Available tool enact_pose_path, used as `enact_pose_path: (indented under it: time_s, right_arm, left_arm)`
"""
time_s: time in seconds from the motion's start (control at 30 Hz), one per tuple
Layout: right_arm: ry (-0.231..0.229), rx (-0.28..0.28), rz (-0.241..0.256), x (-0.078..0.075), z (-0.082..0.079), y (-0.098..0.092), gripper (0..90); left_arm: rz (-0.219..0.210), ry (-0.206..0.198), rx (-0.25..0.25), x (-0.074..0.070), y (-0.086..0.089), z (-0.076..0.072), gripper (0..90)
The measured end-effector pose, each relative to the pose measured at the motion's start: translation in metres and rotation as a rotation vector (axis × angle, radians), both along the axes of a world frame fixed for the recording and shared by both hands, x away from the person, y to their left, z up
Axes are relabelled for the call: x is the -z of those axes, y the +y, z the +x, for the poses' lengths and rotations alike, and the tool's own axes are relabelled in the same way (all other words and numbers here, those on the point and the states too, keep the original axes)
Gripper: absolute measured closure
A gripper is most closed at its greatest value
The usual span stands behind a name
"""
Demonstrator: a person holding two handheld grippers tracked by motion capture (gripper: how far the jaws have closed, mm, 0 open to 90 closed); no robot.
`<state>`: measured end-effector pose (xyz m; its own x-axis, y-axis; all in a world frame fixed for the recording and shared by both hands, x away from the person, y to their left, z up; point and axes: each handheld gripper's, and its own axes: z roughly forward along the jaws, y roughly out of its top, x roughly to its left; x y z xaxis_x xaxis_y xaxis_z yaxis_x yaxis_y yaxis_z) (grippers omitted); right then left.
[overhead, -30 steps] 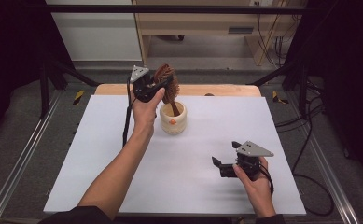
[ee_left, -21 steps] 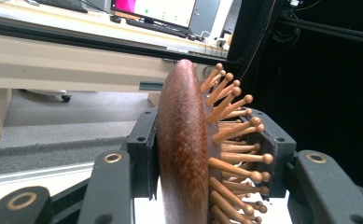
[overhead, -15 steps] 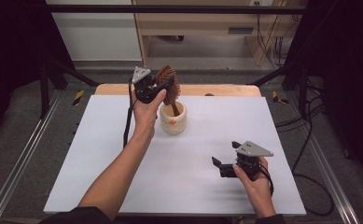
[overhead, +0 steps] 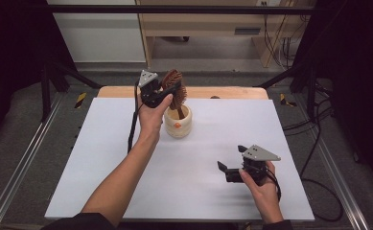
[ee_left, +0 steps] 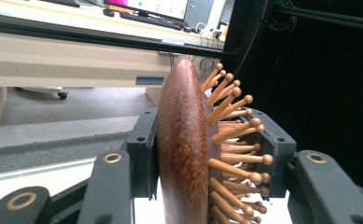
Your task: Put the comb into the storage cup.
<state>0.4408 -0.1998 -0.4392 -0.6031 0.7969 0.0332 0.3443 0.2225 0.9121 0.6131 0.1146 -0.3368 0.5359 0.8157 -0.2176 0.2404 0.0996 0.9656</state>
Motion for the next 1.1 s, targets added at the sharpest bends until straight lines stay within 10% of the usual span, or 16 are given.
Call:
enact_pose_path:
  time_s: [1.1]
  right_arm:
    - [0.002, 0.001, 0.001, 0.0003, -0.0004, 0.0004, 4.0]
  left_arm:
    - [-0.020, 0.019, -0.005, 0.0074, 0.0006, 0.0013, 50.0]
